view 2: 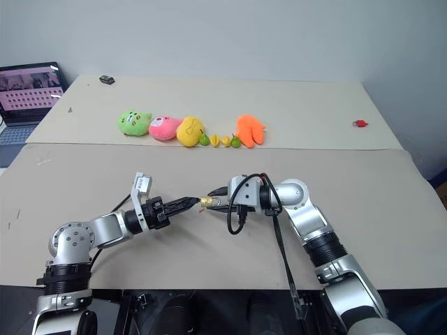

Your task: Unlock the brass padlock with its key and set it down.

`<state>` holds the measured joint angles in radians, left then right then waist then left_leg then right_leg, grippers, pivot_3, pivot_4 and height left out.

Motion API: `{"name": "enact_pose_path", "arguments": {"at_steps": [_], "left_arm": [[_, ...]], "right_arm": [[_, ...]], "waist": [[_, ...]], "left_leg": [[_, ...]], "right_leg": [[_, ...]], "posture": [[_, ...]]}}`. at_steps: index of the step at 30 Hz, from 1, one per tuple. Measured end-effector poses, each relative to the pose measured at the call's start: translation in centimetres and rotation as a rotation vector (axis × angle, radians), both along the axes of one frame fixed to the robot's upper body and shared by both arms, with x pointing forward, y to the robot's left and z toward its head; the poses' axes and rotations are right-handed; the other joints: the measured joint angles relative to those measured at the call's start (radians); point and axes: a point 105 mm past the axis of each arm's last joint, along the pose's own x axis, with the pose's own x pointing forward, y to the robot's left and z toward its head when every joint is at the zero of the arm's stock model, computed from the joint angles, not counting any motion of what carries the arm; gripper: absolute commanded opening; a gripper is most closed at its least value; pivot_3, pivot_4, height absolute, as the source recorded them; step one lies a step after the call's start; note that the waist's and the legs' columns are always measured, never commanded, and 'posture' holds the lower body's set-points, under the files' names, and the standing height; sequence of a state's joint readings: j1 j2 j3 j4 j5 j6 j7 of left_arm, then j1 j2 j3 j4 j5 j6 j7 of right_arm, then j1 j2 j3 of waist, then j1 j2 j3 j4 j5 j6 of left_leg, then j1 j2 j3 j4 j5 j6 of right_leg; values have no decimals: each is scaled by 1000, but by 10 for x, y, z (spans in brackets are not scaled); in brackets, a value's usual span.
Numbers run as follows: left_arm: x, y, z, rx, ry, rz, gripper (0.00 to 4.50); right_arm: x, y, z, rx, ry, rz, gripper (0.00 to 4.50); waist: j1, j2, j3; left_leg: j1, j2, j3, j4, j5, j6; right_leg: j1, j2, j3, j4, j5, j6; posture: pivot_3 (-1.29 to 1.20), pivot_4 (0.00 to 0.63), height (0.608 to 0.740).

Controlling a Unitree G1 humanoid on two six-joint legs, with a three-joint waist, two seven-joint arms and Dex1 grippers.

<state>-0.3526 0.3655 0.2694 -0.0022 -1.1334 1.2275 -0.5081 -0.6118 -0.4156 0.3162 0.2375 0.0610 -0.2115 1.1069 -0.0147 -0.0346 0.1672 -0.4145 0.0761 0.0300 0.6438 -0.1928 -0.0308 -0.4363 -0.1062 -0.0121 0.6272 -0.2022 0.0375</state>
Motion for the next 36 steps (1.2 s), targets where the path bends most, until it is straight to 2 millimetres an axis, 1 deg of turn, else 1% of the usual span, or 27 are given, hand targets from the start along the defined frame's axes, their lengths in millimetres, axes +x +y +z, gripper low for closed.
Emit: {"name": "enact_pose_path", "arguments": {"at_steps": [6,10,12,16,19,22,24,27,28,29,31,32,34,36], "left_arm": [[0,-1,0,20,-14,-5,30],[-1,-1,3,88,-89,-14,30],[-1,-2,4,129,-151,-15,30],[-8,-4,1,330,-411,-60,30],[-13,-5,-5,422,-550,-110,30],[-15,-5,-9,474,-638,-134,30],[-15,-4,-10,485,-670,-140,30],[-13,-4,-11,479,-663,-136,30],[-11,-4,-11,460,-629,-122,30],[-8,-6,-12,404,-557,-101,30],[-3,-9,-11,289,-416,-55,555],[2,-10,-9,201,-313,-19,734],[9,-5,-4,105,-197,41,1508],[11,-2,3,48,-144,58,2248]], "right_arm": [[0,0,0,-3,-1,-1,939],[0,0,0,-3,-1,0,939],[0,0,0,-3,-1,0,939],[-2,1,-4,-22,6,13,939],[-4,3,-7,-32,12,26,939],[-6,3,-10,-38,21,32,939],[-6,3,-10,-38,21,32,939],[-5,2,-10,-45,20,29,939],[-5,1,-11,-51,19,24,939],[-3,-1,-11,-54,15,13,939],[-1,-4,-9,-51,6,-7,939],[0,-5,-7,-46,2,-12,939],[-1,-2,-4,-31,-4,-3,939],[-2,-1,-3,-28,-6,2,939]], "waist": [[0,0,0],[0,0,0],[0,0,0],[0,0,0],[1,0,0],[2,0,0],[3,0,0],[4,0,0],[4,0,0],[5,0,0],[4,0,0],[3,0,1],[-3,-1,1],[-7,-1,1]], "left_leg": [[0,0,0,0,0,0],[0,0,0,0,0,0],[0,0,0,0,0,0],[0,0,0,0,0,0],[0,0,0,0,0,0],[0,0,0,0,0,0],[0,0,0,0,0,0],[0,0,0,0,0,0],[0,0,0,0,0,0],[-1,0,0,0,0,0],[-1,0,0,1,0,0],[-1,0,0,1,0,0],[0,0,-1,1,0,0],[0,0,-1,1,0,0]], "right_leg": [[0,0,0,0,0,0],[0,0,0,0,0,0],[0,0,0,0,0,0],[0,0,0,0,0,0],[0,0,0,-1,0,0],[0,0,0,-1,-1,0],[0,0,0,-1,-1,0],[0,0,0,0,-2,2],[0,0,0,0,-2,3],[0,0,0,0,-3,4],[0,0,0,0,-4,6],[0,0,0,0,-4,6],[0,0,0,1,-4,7],[0,1,0,2,-3,6]], "posture": [[0,150,722],[0,150,722],[0,150,722],[0,150,722],[0,150,722],[0,150,722],[0,150,722],[0,150,722],[0,150,722],[0,150,722],[0,150,722],[0,150,722],[0,150,722],[0,150,722]]}}
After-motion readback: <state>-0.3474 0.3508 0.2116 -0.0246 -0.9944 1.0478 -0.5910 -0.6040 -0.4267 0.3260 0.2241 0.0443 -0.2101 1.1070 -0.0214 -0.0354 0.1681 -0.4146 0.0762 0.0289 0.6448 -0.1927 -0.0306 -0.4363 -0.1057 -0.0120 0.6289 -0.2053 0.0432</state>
